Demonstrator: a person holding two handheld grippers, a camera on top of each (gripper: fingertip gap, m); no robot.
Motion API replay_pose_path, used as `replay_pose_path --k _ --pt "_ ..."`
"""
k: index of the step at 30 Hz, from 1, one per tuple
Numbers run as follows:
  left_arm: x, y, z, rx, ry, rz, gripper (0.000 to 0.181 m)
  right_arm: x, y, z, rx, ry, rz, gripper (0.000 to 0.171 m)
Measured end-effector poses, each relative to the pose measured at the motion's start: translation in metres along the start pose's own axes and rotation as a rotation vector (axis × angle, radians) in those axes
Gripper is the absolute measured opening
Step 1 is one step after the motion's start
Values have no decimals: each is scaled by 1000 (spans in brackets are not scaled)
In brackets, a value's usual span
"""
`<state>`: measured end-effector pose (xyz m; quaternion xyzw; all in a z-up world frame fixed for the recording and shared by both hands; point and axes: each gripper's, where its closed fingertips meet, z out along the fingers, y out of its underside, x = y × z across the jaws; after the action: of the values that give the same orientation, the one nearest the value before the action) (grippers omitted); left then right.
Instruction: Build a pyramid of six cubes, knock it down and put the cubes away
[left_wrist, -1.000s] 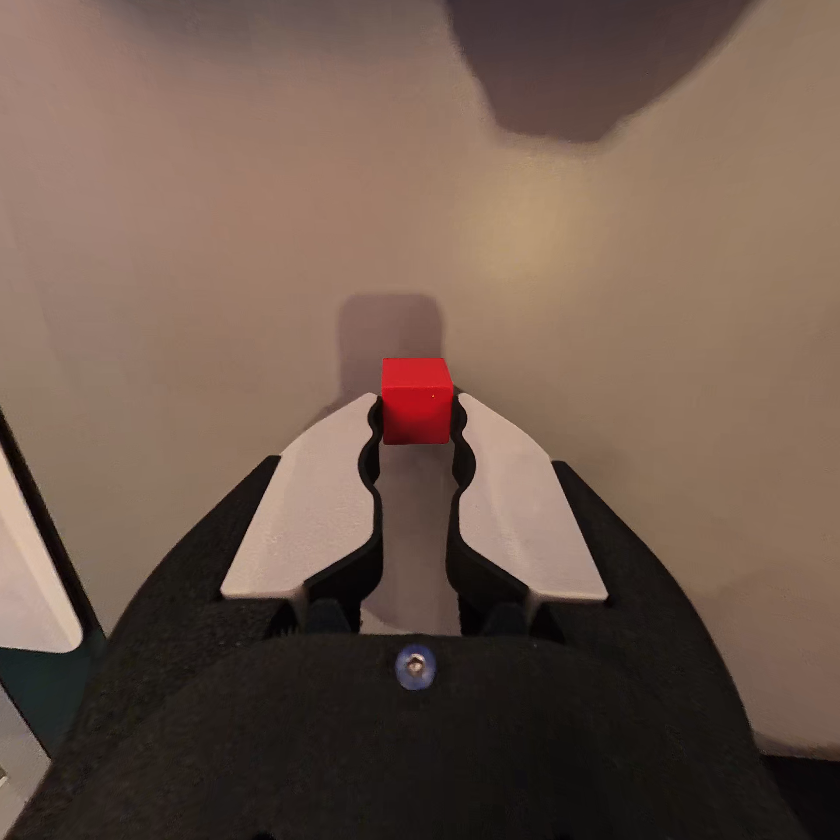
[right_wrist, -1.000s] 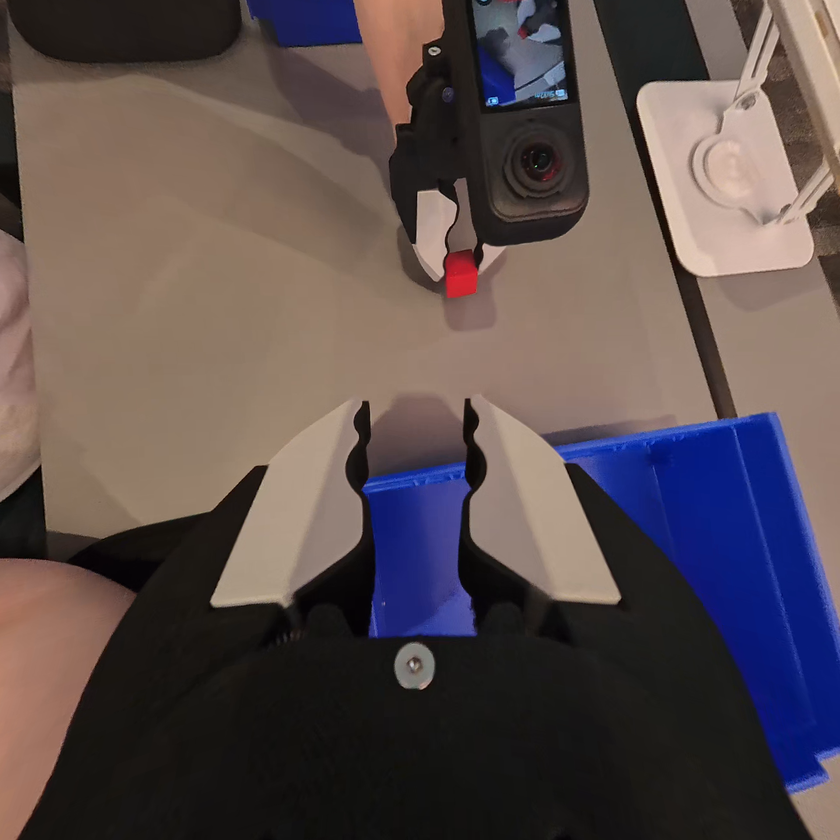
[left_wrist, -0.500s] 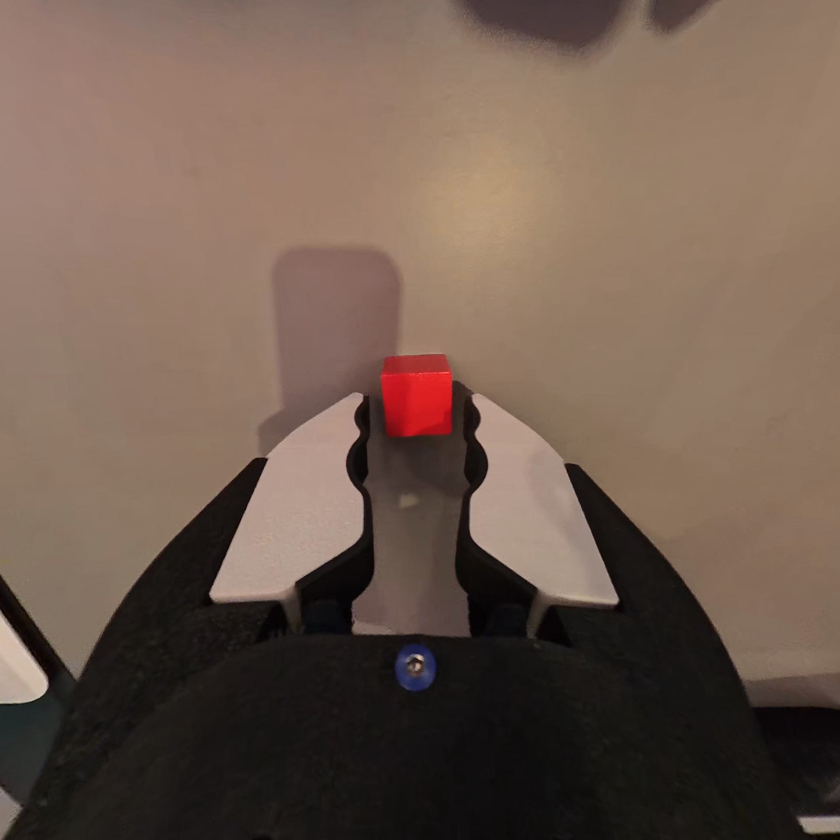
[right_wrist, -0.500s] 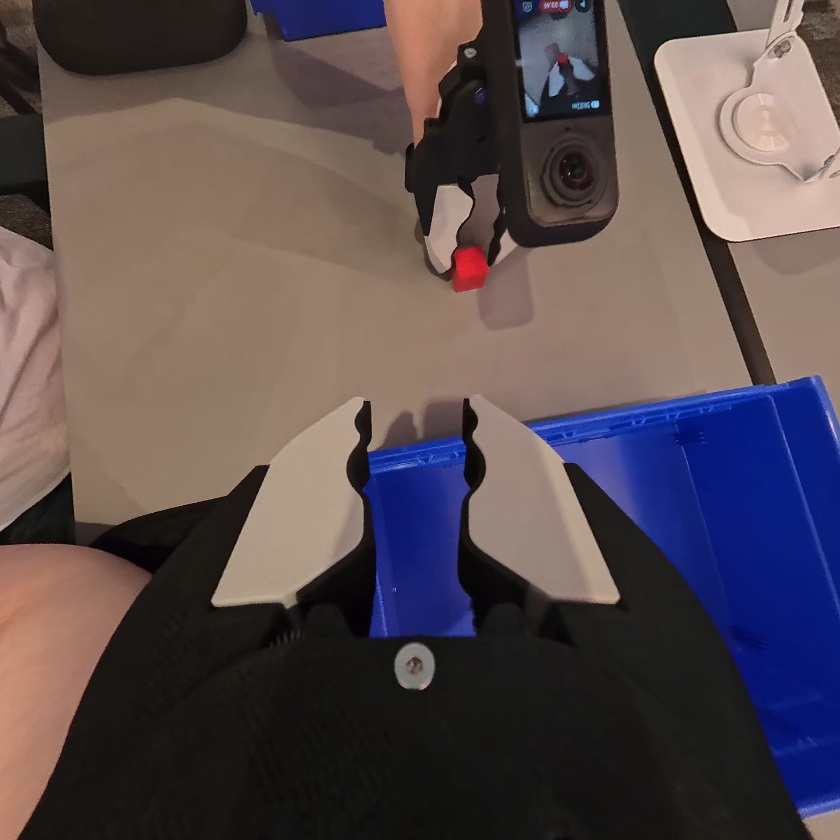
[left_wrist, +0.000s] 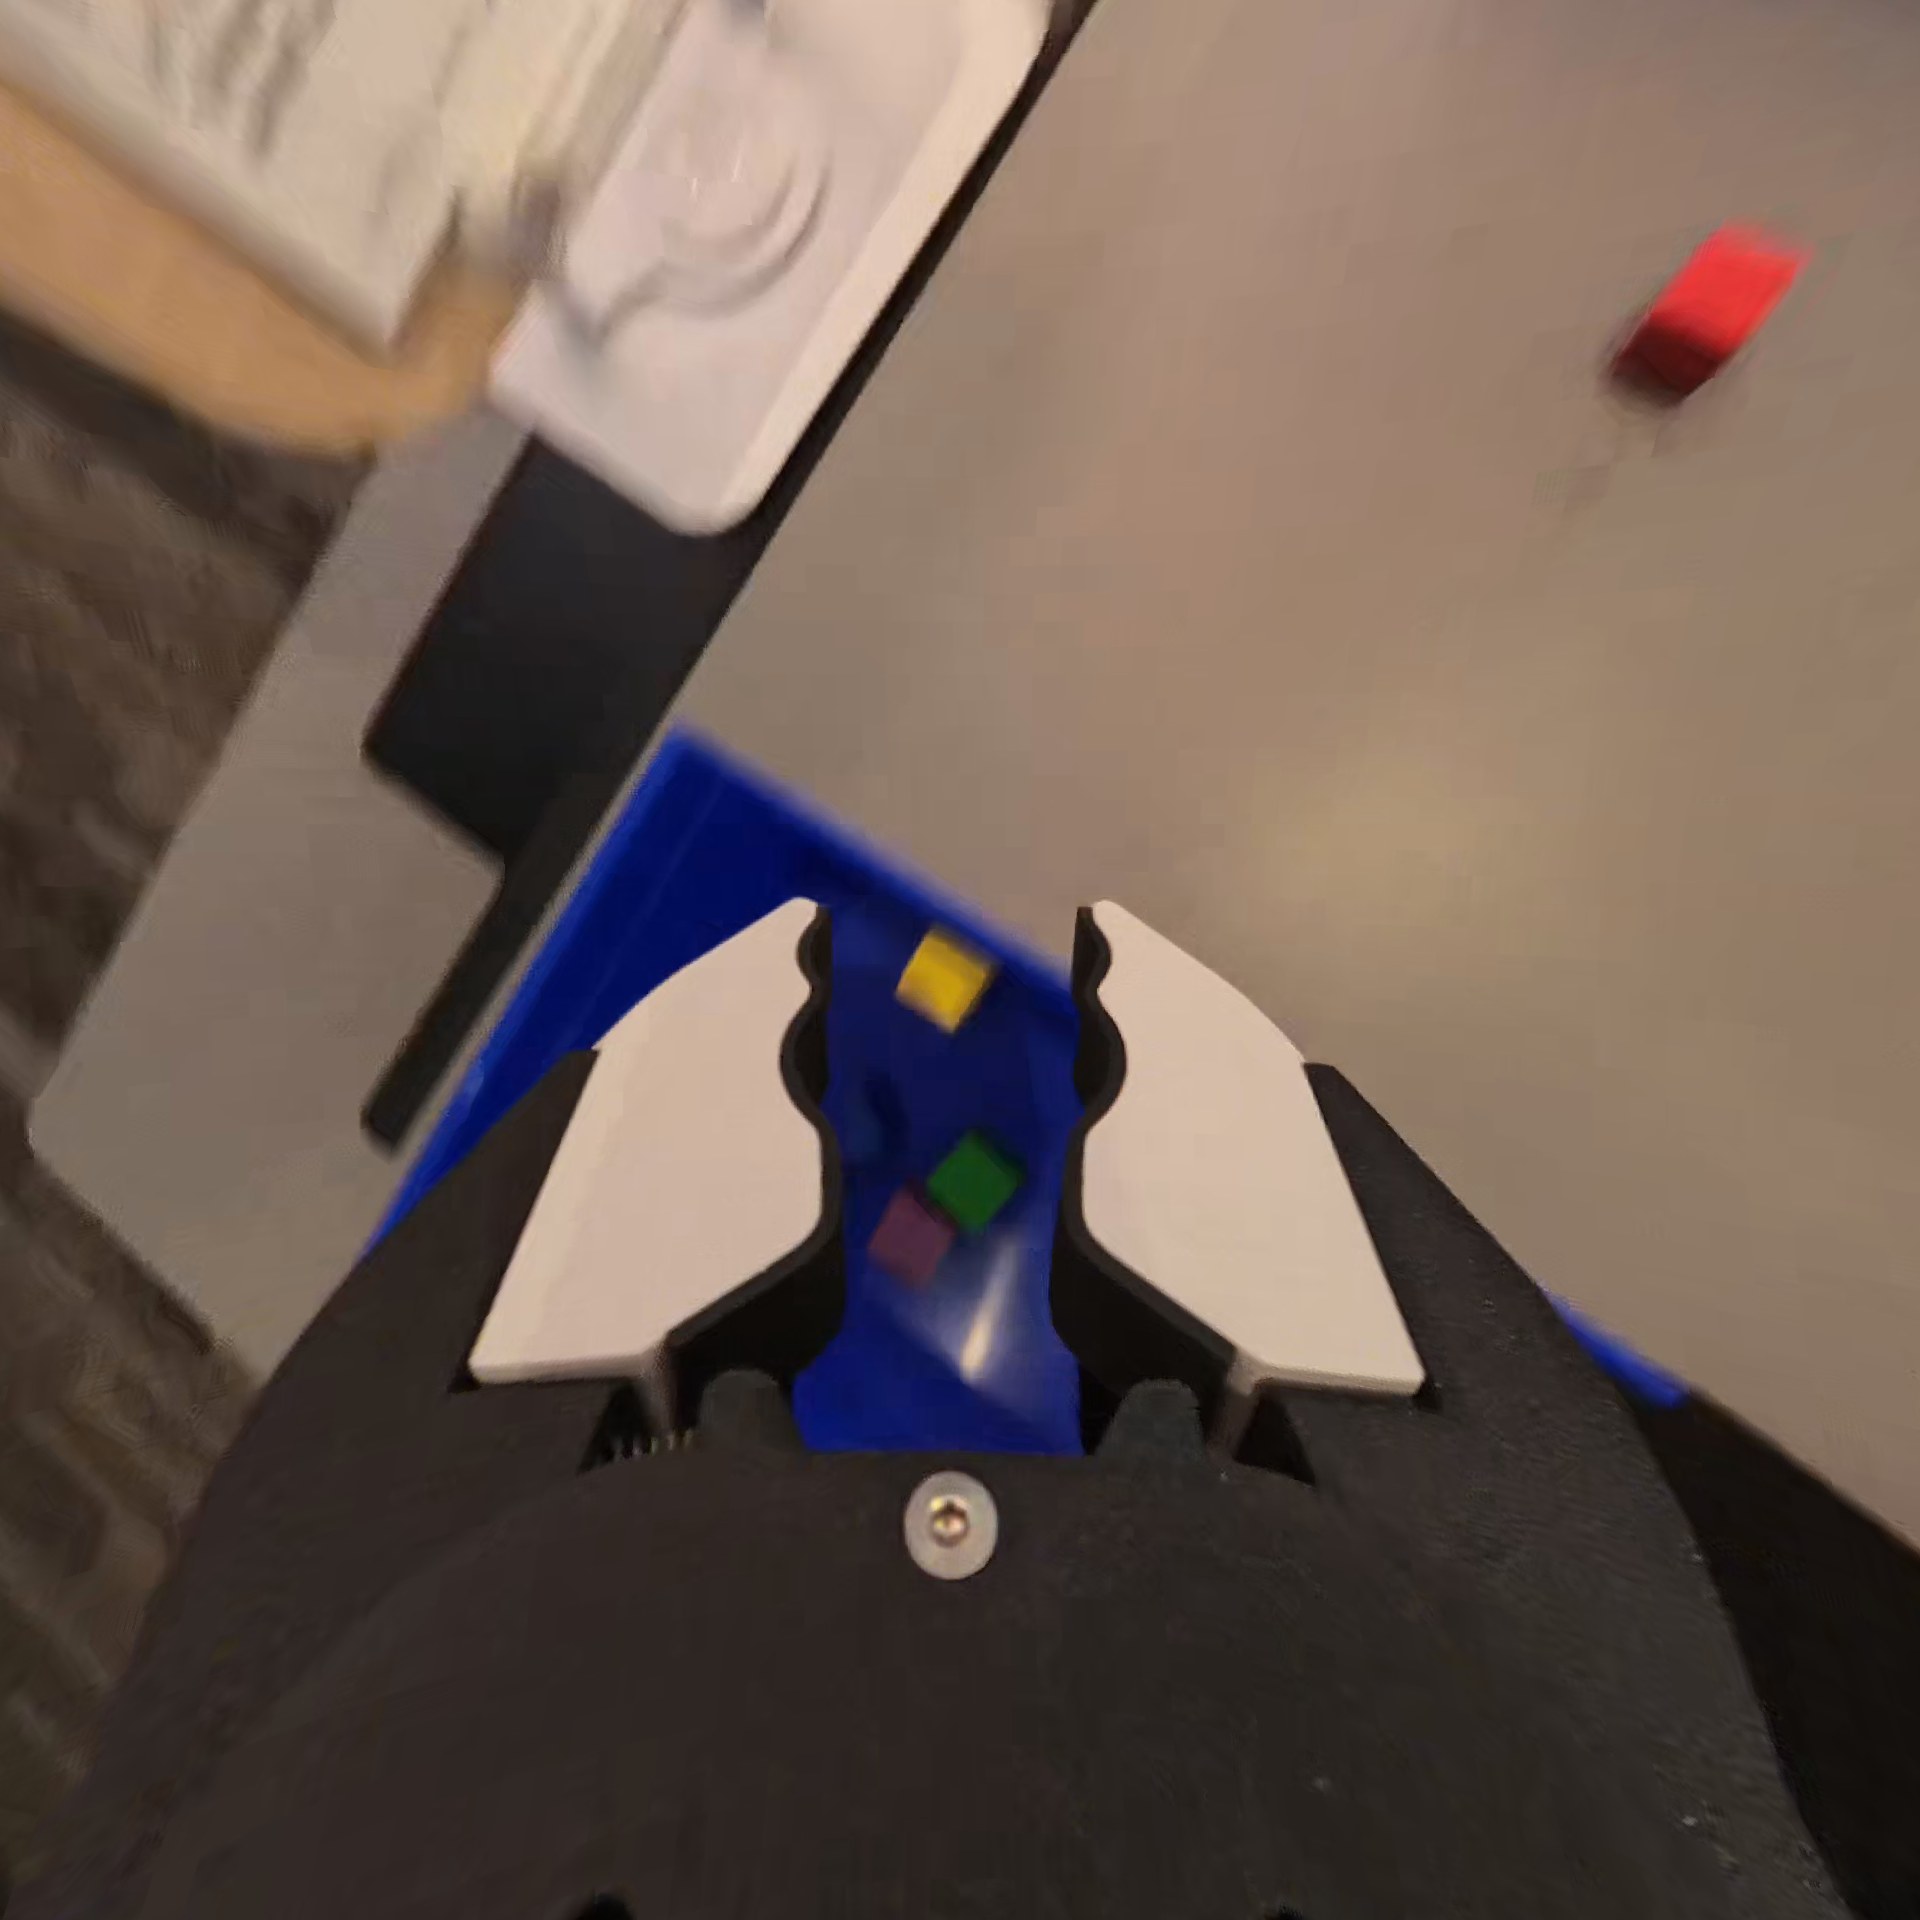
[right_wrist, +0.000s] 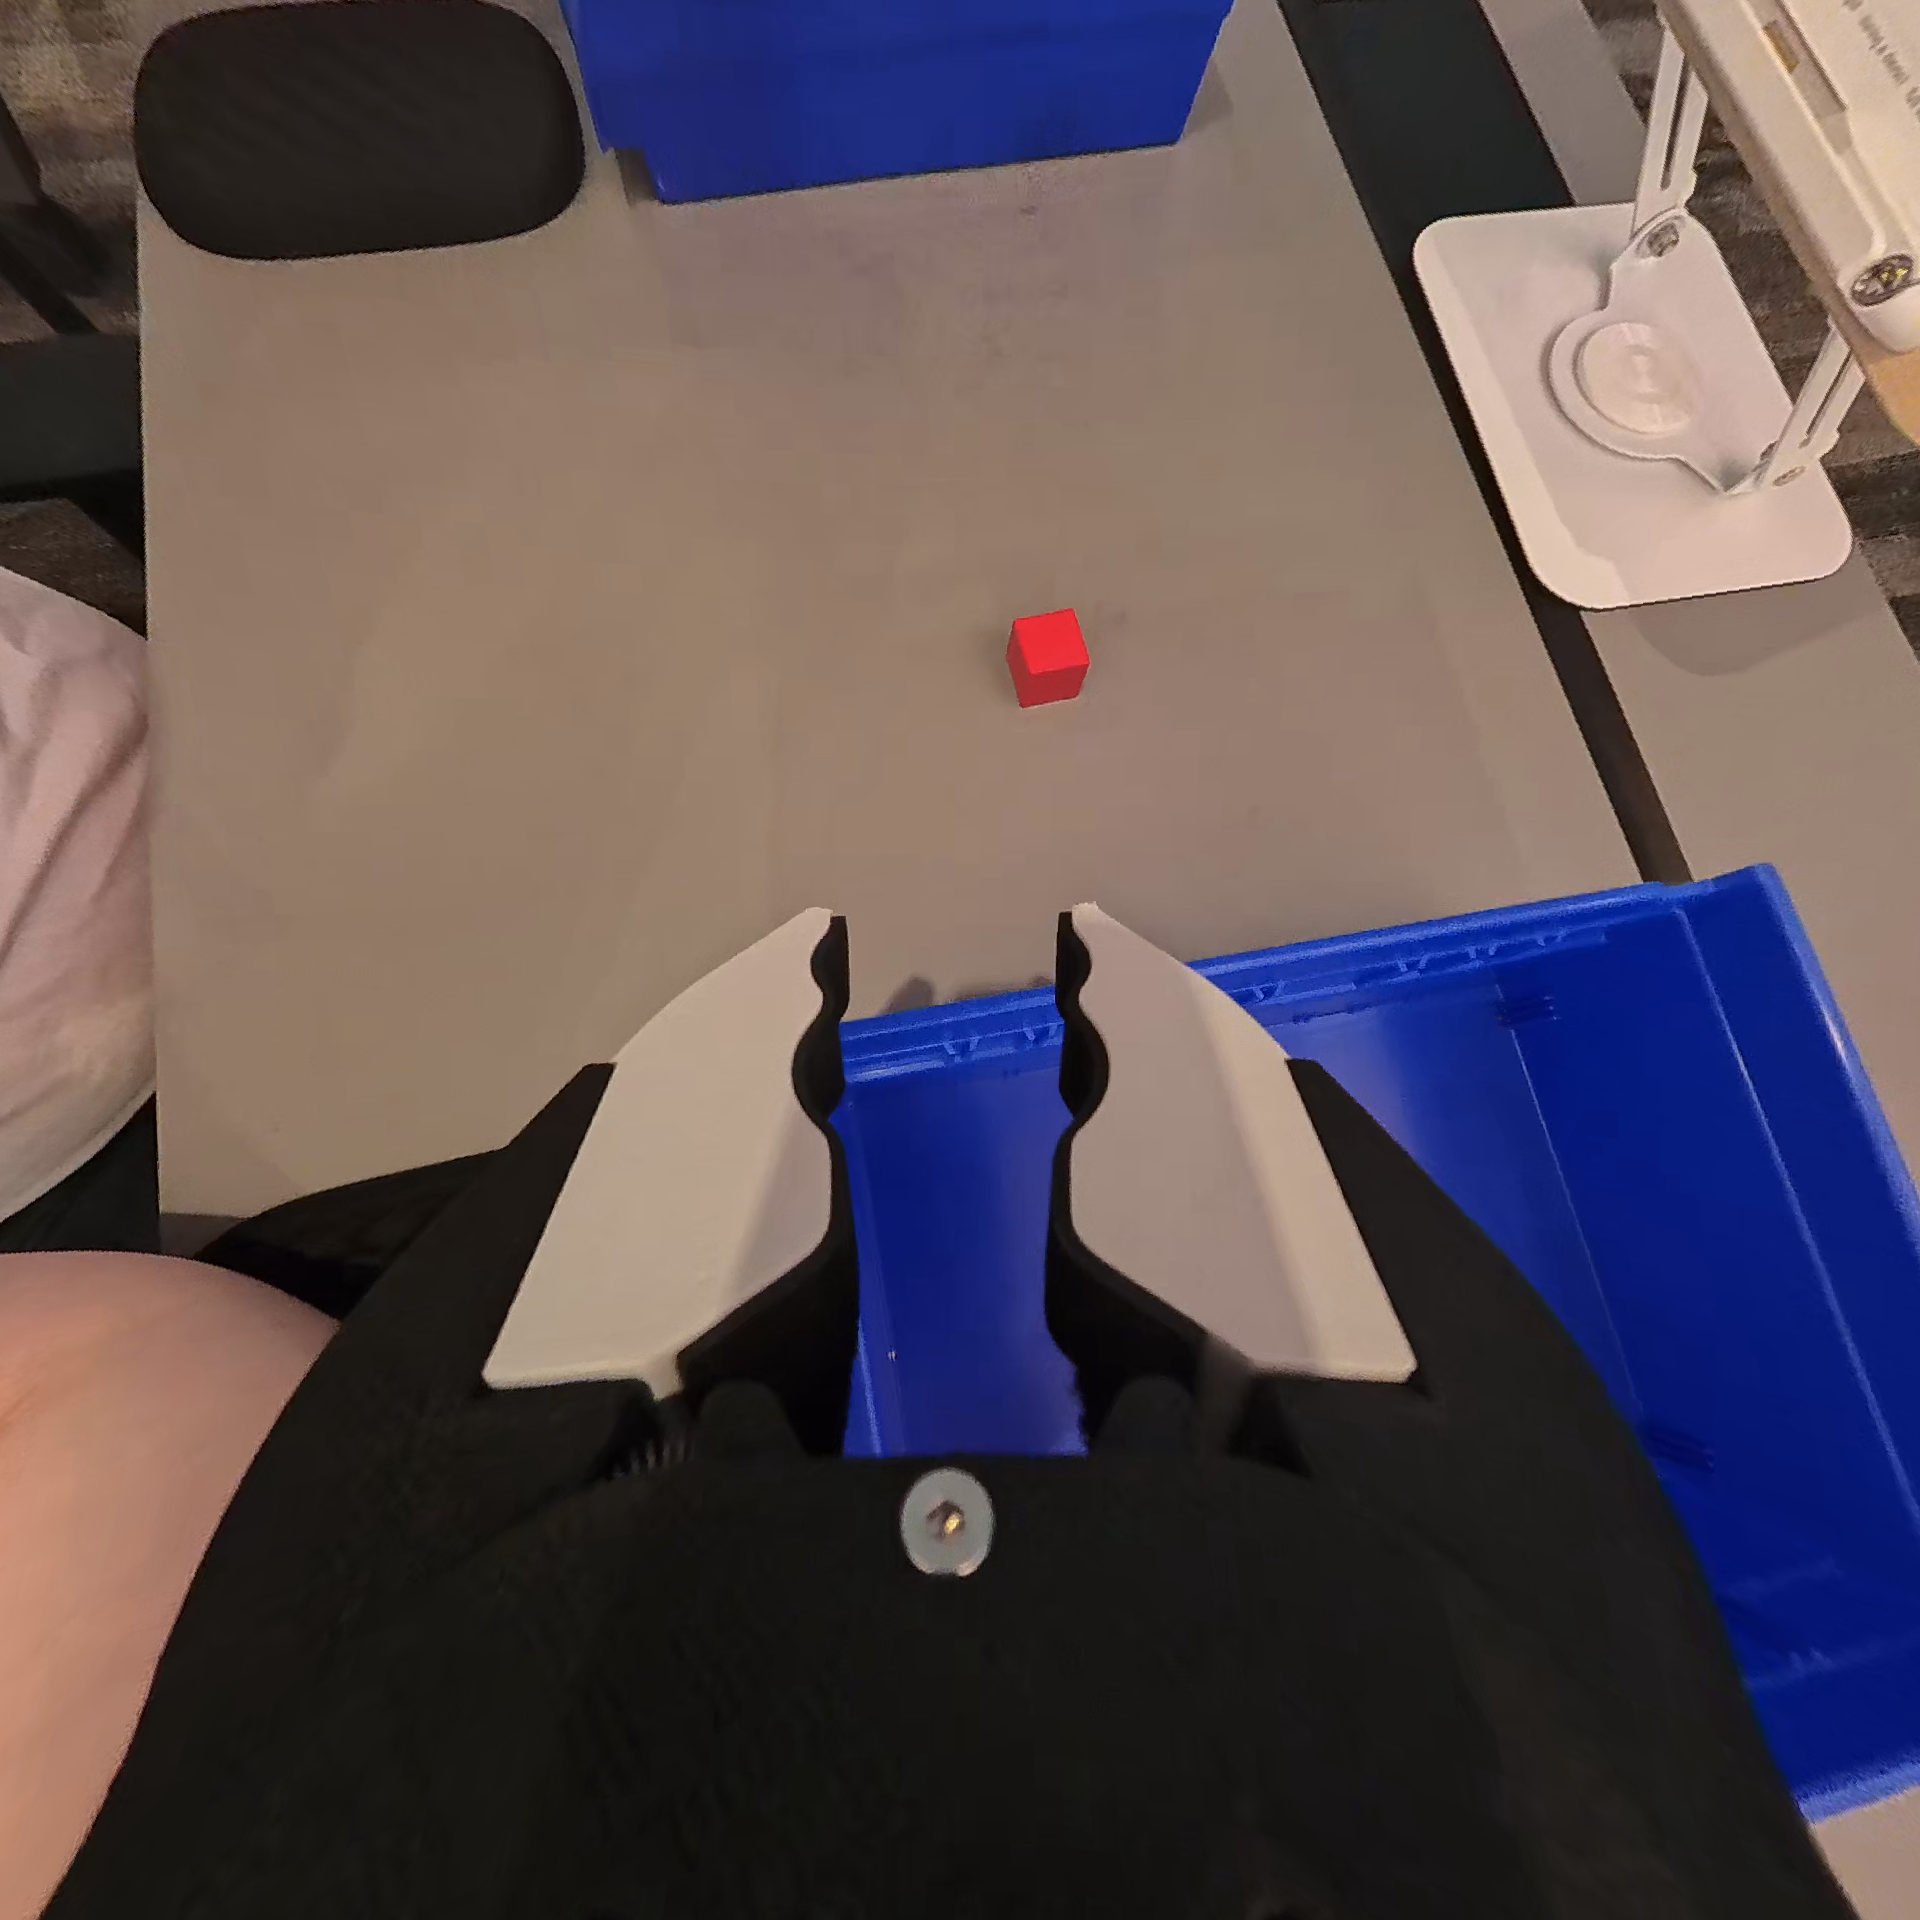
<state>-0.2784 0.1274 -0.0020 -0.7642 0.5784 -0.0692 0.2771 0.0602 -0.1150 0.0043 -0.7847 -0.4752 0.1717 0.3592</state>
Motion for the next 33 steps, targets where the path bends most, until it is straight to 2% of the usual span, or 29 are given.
replay_pose_path --k 3,5,8,11,21,24,29,33 --pt "-16 61 7 -104 0 -93 44 -1 1 2 -14 -6 -3 40" --pt "-12 91 18 -160 24 -45 43 -3 -1 2 -3 -18 -3 39" --pt "-1 121 38 -231 55 81 44 -5 -2 2 4 -29 -11 39" --pt "4 136 53 -272 47 217 41 -7 0 3 1 -39 -4 39" --pt "6 152 74 -371 97 320 41 -6 8 14 -57 -66 27 39" --pt "7 155 79 -384 111 325 33 -4 12 17 -76 -74 42 39" --pt "7 141 73 -331 104 323 30 -3 14 15 -68 -80 56 38" --pt "-6 110 43 -241 33 325 29 -3 15 13 -61 -85 64 37"
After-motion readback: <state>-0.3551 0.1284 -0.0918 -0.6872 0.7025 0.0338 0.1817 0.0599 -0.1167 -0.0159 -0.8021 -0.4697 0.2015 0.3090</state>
